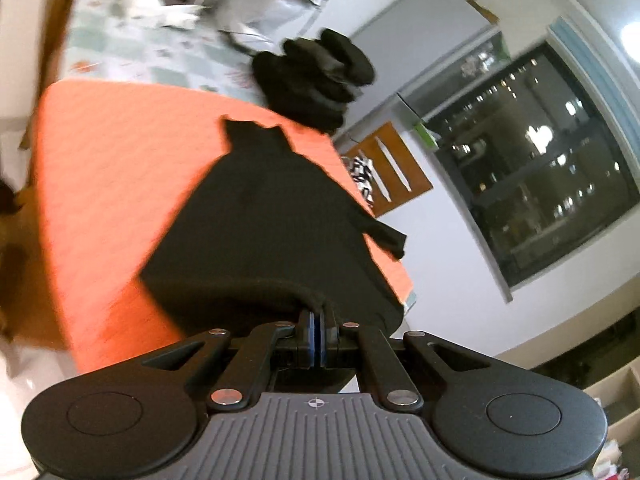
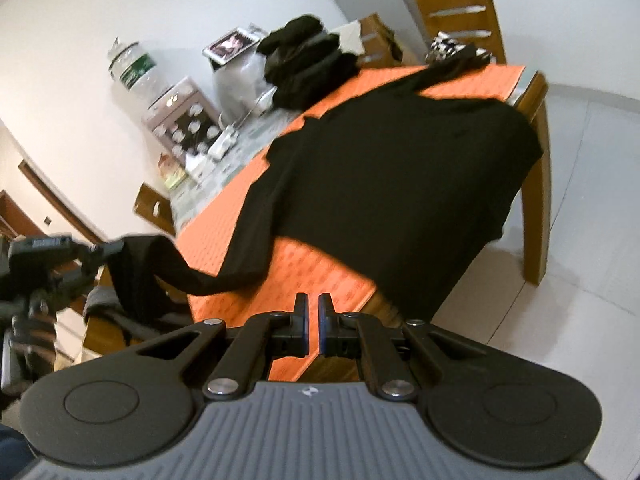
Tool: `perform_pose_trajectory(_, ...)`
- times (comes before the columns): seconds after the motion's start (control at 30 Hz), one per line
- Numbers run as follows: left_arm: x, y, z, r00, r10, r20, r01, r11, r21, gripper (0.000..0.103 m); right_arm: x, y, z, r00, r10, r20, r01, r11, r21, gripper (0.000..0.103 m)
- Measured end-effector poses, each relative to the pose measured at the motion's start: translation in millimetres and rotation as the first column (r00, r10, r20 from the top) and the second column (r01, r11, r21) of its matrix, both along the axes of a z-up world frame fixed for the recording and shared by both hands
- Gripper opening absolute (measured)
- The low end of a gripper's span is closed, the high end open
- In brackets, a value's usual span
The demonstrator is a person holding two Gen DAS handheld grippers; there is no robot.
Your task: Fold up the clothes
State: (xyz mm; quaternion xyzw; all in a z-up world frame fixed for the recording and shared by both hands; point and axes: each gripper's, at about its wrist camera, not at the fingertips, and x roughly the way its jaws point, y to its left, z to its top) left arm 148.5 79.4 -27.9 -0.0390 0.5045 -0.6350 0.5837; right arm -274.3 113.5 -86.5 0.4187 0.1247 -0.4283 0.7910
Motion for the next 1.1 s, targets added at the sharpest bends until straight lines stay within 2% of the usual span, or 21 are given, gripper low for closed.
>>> perform_pose_trajectory(0.2, -42, -108, 0, 1.0, 0.002, 0.02, -0.002, 1.0, -0.01, 0.005, -46, -62, 7, 1.0, -0.018, -0.02, 0.017, 0.999, -0.051, 0.007)
perform_pose_trajectory(0.33, -63, -182, -20, 1.0, 0.021, 0.019, -0.022, 1.0, 0.021, 0.005, -78, -127, 8, 1.0, -0.019, -0.025, 0.018, 0.998, -0.06, 0.007)
perform_pose_trajectory(0.43, -78, -232, -39, 0.999, 0.046, 0.018, -0.047, 0.997, 0.059, 0.006, -100, -184, 9, 0.999, -0.025, -0.023, 0.024, 1.0, -0.01, 0.008)
perform_pose_trajectory(0.53, -92, -270, -55, 0.99, 0.07, 0.119, -0.078, 0.995, 0.062, 0.006, -116, -232, 17, 1.0, -0.009, -0.016, 0.009, 1.0, 0.007, 0.008)
perform_pose_trajectory(0.73, -102, -328, -90, 0.987, 0.096, 0.131, -0.113, 0.984, 0.134, 0.01, -140, -302, 29, 1.0, 0.002, -0.012, -0.002, 1.0, -0.017, 0.008)
perform_pose_trajectory(0.77, -104, -332, -91, 0.984, 0.099, 0.147, -0.118, 0.985, 0.128, 0.015, -143, -313, 28, 1.0, 0.012, -0.014, -0.012, 1.0, -0.015, 0.008)
perform_pose_trajectory(0.87, -110, -339, -89, 0.979, 0.123, 0.163, -0.141, 0.984, 0.106, 0.043, -141, -344, 22, 0.997, 0.066, -0.026, -0.066, 0.998, 0.008, 0.008)
perform_pose_trajectory(1.0, -121, -339, -75, 0.968, 0.164, 0.191, -0.177, 0.983, 0.054, 0.05, -124, -390, 15, 0.983, 0.179, -0.04, -0.177, 0.983, 0.04, 0.009)
perform_pose_trajectory(1.1, -130, -331, -65, 0.95, 0.207, 0.232, -0.221, 0.975, 0.037, 0.056, -98, -425, 10, 0.952, 0.299, -0.06, -0.296, 0.954, 0.049, 0.014)
